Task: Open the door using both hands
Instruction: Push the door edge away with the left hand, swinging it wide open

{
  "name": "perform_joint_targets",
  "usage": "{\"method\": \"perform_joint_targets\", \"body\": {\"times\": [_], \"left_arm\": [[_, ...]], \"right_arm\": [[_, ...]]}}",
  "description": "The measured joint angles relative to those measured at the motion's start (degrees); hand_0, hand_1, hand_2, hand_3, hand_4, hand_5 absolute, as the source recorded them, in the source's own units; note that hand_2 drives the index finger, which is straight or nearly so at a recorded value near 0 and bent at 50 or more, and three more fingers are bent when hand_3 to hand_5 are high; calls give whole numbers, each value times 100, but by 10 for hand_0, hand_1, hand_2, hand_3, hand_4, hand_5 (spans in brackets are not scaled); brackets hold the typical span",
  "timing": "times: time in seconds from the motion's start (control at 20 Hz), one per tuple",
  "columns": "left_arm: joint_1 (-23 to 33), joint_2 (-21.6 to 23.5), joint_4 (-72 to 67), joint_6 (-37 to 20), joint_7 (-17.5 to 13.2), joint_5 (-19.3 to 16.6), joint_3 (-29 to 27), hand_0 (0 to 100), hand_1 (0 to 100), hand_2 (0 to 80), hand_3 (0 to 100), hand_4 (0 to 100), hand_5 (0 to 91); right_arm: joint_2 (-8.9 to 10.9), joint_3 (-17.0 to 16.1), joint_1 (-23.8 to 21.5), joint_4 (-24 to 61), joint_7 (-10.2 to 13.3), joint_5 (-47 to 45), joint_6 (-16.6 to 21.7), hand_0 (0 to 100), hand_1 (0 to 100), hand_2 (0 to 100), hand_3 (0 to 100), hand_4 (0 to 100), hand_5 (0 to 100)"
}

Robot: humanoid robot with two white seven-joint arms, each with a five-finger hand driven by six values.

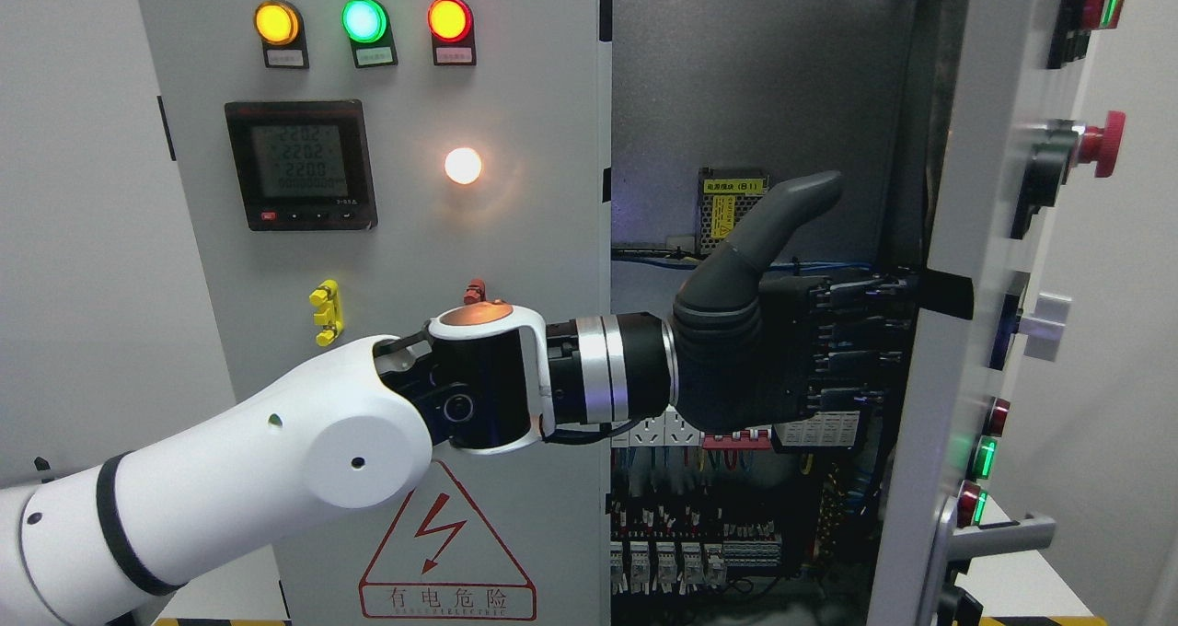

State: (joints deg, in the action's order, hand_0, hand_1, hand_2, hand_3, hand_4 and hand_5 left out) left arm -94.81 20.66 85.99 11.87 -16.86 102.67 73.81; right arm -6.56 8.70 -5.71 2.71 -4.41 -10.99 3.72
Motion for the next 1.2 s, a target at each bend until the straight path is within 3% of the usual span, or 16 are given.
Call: {"method": "perform_joint_targets", "body": {"times": [0.85, 1.2], "left_arm": [[-38, -814, -1, -10, 389, -161, -32, 0, 0, 0, 0, 31, 0], [-77, -1240, -41, -14, 690, -191, -54, 0, 0, 0, 0, 31, 0]], "right_arm": [[-1, 0, 0, -3, 0, 0, 0, 106, 0, 0, 0, 0, 0], [-1, 0, 0, -3, 0, 0, 0, 107, 0, 0, 0, 0, 0]]}}
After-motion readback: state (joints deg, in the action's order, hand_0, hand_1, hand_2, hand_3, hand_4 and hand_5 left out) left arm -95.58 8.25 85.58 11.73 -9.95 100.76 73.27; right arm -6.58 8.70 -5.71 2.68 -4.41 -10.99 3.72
